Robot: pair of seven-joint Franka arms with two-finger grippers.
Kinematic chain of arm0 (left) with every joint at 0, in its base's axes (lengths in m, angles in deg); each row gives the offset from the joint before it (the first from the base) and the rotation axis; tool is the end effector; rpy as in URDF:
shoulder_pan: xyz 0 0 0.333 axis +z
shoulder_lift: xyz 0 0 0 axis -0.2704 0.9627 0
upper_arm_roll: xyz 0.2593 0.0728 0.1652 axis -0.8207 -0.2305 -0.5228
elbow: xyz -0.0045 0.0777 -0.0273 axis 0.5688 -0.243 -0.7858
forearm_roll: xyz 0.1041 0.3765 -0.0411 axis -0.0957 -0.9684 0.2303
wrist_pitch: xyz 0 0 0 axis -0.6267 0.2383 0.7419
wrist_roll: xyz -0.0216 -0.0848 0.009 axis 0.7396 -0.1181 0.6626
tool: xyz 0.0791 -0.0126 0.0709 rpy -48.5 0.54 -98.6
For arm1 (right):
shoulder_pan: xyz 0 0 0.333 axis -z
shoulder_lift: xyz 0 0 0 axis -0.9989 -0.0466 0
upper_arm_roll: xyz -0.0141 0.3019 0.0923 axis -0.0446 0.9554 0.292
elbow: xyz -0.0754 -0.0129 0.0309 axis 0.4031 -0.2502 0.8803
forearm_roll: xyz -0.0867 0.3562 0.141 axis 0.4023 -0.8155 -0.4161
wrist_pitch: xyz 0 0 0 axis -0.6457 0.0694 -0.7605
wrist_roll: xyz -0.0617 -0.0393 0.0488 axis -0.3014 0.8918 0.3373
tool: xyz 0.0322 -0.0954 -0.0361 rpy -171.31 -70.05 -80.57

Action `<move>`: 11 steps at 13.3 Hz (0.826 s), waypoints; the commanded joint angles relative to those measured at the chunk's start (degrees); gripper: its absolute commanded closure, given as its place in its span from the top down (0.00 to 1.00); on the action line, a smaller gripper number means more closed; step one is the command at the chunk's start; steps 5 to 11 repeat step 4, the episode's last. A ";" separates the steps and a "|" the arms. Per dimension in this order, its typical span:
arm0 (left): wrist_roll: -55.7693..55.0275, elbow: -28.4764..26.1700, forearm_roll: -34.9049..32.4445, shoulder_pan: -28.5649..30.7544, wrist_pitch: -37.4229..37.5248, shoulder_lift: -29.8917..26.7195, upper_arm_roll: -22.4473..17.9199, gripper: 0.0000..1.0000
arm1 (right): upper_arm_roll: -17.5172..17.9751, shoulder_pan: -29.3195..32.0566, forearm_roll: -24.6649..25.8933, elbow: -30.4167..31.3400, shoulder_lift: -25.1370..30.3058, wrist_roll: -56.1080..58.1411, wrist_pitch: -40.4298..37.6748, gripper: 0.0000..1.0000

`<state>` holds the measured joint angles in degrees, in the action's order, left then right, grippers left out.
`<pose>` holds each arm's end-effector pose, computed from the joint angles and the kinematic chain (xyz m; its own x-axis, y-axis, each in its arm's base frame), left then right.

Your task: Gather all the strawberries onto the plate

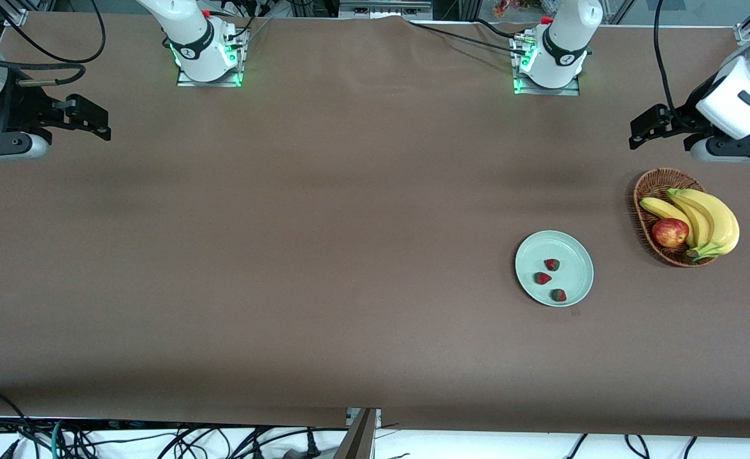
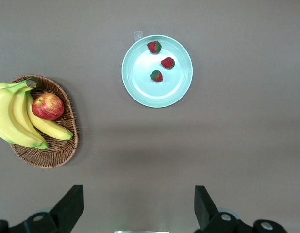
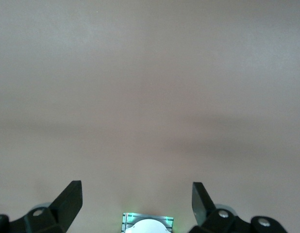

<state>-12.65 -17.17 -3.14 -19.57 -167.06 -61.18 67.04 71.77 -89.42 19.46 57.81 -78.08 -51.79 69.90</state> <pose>0.5321 -0.0367 0.5927 0.9950 0.0059 -0.0994 0.0070 -0.9999 0.0111 0.5568 0.0632 0.6310 0.9861 0.0986 -0.1336 0.1005 -0.9949 0.0079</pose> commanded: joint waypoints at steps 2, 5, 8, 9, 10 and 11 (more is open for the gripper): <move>0.75 1.01 -1.02 0.01 0.31 0.33 -0.56 1.00 | 0.13 0.51 -0.29 0.20 0.40 -0.44 -0.14 1.00; 0.40 1.18 -1.11 -0.07 -0.12 0.94 -0.56 1.00 | 0.05 0.51 -0.21 0.20 0.40 -0.36 -0.14 1.00; 0.40 1.18 -1.11 -0.07 -0.12 0.94 -0.56 1.00 | 0.05 0.51 -0.21 0.20 0.40 -0.36 -0.14 1.00; 0.40 1.18 -1.11 -0.07 -0.12 0.94 -0.56 1.00 | 0.05 0.51 -0.21 0.20 0.40 -0.36 -0.14 1.00; 0.40 1.18 -1.11 -0.07 -0.12 0.94 -0.56 1.00 | 0.05 0.51 -0.21 0.20 0.40 -0.36 -0.14 1.00; 0.40 1.18 -1.11 -0.07 -0.12 0.94 -0.56 1.00 | 0.05 0.51 -0.21 0.20 0.40 -0.36 -0.14 1.00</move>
